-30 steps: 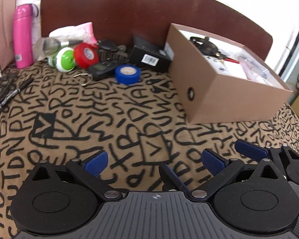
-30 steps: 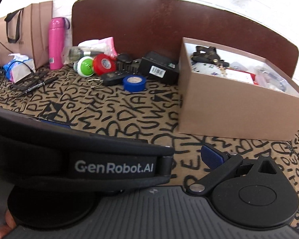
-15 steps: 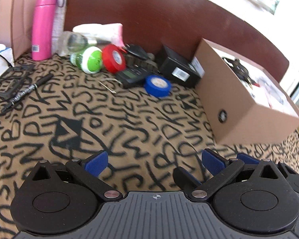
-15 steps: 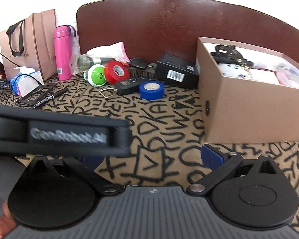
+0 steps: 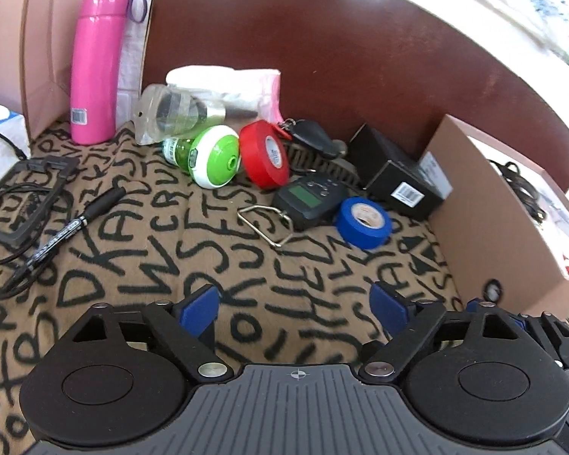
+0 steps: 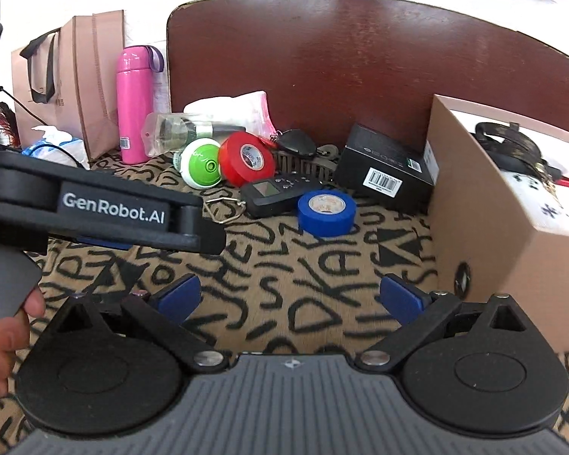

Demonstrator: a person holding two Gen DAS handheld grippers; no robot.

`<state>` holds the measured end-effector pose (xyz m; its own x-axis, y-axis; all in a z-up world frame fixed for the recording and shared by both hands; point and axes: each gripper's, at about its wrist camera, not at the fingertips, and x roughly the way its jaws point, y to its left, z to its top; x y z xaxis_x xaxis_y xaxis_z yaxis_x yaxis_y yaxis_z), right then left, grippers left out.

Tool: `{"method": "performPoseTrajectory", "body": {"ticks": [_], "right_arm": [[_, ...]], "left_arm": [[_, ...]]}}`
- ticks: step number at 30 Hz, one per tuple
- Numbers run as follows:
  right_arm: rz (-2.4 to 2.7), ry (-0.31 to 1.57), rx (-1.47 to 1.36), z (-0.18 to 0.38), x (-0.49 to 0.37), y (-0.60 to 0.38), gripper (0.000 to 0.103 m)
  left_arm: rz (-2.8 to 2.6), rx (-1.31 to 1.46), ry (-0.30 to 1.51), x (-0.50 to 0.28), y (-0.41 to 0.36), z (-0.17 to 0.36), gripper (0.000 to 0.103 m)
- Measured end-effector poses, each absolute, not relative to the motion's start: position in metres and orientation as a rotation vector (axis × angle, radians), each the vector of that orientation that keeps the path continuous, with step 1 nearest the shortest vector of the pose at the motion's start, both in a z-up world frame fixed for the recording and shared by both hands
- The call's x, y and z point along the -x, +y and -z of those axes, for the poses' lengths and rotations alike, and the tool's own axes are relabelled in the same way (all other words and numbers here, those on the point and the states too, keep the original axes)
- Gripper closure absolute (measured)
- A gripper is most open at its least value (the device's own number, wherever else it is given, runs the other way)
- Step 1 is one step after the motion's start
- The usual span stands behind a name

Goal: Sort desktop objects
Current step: 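Lower the left gripper onto the black digital hanging scale and close it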

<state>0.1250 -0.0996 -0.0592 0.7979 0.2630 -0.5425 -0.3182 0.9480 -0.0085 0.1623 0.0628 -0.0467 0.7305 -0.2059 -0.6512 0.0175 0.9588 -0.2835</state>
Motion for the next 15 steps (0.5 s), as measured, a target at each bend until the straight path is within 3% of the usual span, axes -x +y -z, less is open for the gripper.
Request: {"method": "performPoseTrajectory", "body": {"ticks": [15], "right_arm": [[-0.382,0.589,0.086,0.076,-0.181,-0.071,0.024]], "left_arm": [[0.126,0.263,0.754,-0.225,0.085,0.068,0.023]]}}
